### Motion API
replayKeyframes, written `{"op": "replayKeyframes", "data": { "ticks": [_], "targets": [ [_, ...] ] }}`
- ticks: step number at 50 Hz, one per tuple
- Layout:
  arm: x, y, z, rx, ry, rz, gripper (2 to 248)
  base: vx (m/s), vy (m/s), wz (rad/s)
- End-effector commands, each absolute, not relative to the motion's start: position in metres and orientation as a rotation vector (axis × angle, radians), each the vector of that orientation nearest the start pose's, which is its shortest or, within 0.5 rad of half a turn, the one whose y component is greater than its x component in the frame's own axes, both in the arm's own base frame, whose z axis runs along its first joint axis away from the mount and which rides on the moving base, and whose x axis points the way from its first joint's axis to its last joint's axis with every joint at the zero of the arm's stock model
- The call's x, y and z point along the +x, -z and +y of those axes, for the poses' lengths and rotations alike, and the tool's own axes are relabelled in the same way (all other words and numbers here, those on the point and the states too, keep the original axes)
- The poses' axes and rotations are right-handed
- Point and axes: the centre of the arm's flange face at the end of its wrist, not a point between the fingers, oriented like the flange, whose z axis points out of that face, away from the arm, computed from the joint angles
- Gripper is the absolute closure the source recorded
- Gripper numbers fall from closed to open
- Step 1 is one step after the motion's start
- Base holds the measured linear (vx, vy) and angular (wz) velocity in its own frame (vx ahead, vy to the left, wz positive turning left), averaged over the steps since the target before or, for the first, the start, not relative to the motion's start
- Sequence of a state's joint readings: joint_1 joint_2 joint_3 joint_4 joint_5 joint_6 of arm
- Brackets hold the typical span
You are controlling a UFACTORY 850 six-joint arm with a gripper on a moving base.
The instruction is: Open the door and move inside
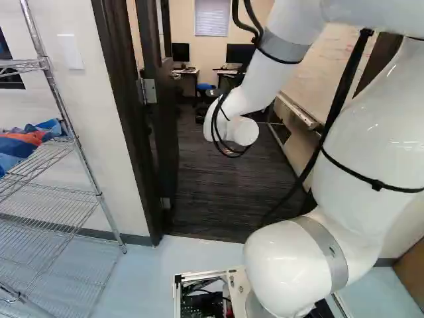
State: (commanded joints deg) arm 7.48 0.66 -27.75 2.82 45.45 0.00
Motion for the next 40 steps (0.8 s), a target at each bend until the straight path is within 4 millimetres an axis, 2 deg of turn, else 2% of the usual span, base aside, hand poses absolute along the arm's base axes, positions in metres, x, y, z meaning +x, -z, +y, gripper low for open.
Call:
{"op": "replayKeyframes", "data": {
  "ticks": [20, 40],
  "targets": [
    [0.381, -0.424, 0.032, -2.468, 1.859, -0.112, 3, 0.000, 0.000, 0.000],
    [0.374, -0.421, 0.028, -2.474, 1.858, -0.105, 3, 0.000, 0.000, 0.000]
  ]
}}
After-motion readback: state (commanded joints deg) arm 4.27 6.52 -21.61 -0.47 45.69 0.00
